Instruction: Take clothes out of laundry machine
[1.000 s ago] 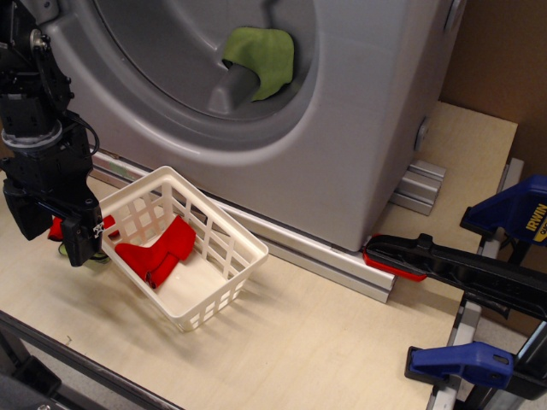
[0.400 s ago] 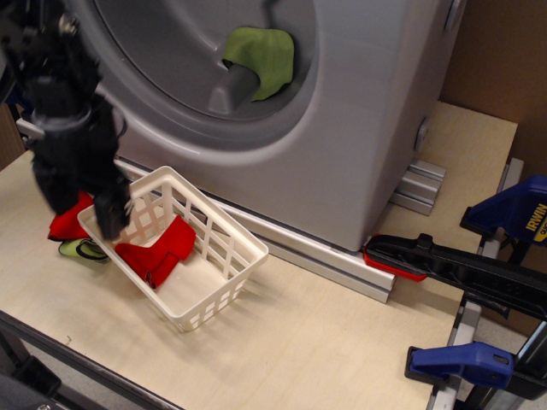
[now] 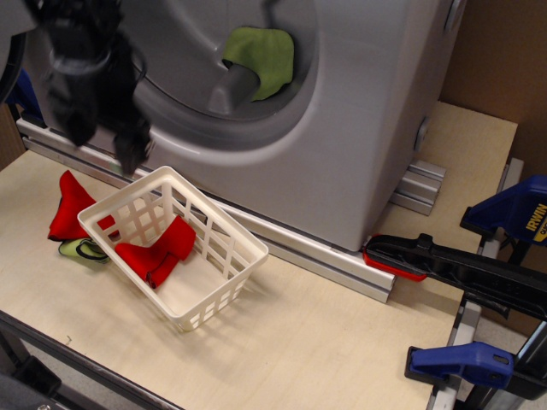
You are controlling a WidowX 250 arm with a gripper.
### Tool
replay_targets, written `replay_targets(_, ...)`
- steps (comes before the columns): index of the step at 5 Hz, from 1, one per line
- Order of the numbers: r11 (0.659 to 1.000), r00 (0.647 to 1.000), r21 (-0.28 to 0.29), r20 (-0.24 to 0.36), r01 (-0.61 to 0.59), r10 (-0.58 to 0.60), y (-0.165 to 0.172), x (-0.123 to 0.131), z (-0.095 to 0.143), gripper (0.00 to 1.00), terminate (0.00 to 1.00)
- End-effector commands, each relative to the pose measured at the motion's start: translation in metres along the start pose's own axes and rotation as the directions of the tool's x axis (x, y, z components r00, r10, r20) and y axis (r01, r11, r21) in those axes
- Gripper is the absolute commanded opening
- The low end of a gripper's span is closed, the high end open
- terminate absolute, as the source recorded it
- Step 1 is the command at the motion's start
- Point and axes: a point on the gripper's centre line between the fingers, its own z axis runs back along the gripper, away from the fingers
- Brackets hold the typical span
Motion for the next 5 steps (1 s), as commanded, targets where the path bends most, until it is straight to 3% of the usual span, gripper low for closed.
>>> replay_targets(1, 0.997, 0.951, 0.053, 0.303, 0.05, -0.064, 0.008, 0.065, 0.041, 1.0, 0.0)
replay_targets(3, 0.993, 0.868, 0.026, 0.483, 0.117, -0.115, 0.001, 0.111, 0.033, 1.0, 0.0)
replay_targets(4, 0.988, 0.829, -0.003, 0.545, 0.151, -0.125, -0.005, 0.122, 0.033, 1.0, 0.0)
replay_targets(5, 0.986, 0.817, -0.021, 0.563, 0.163, -0.123, -0.01, 0.132, 0.033, 1.0, 0.0)
